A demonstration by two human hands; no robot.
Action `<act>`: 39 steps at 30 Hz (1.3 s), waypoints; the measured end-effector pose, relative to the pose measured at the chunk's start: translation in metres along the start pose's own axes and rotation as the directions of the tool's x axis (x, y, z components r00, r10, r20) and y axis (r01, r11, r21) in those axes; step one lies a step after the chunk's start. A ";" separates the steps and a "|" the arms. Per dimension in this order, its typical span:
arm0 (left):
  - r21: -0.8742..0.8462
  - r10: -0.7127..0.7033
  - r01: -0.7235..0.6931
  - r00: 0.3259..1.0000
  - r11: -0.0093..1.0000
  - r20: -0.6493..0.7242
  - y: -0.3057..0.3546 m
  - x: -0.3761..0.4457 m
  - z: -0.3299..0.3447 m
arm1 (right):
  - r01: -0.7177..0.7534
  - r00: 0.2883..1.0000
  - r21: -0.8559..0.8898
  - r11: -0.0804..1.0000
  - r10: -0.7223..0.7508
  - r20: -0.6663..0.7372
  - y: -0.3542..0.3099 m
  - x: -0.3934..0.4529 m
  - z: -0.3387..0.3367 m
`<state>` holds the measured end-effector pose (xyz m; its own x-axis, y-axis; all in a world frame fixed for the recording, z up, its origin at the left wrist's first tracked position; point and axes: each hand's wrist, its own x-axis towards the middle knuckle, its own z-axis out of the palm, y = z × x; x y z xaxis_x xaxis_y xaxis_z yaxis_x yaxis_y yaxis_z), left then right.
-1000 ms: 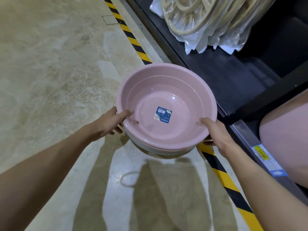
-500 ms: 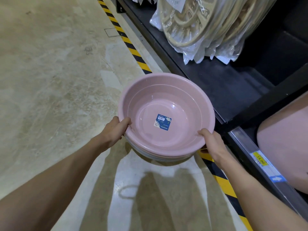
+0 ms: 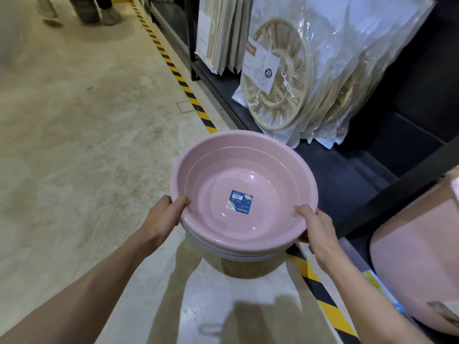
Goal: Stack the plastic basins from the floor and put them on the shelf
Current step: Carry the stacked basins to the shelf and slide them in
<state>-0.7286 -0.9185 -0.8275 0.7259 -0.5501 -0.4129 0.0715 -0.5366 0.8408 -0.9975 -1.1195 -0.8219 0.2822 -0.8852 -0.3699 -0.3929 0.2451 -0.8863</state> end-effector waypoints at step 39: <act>-0.054 0.335 -0.334 0.942 0.941 0.006 0.764 -0.385 -0.358 | 0.271 0.962 0.058 0.961 -0.269 -0.038 -0.816 -0.347 -0.225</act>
<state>-0.7082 -0.8878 0.0993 0.7039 -0.7018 -0.1092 -0.1387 -0.2866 0.9480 -0.9719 -1.1013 0.0920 0.3438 -0.9330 -0.1066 -0.2501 0.0184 -0.9681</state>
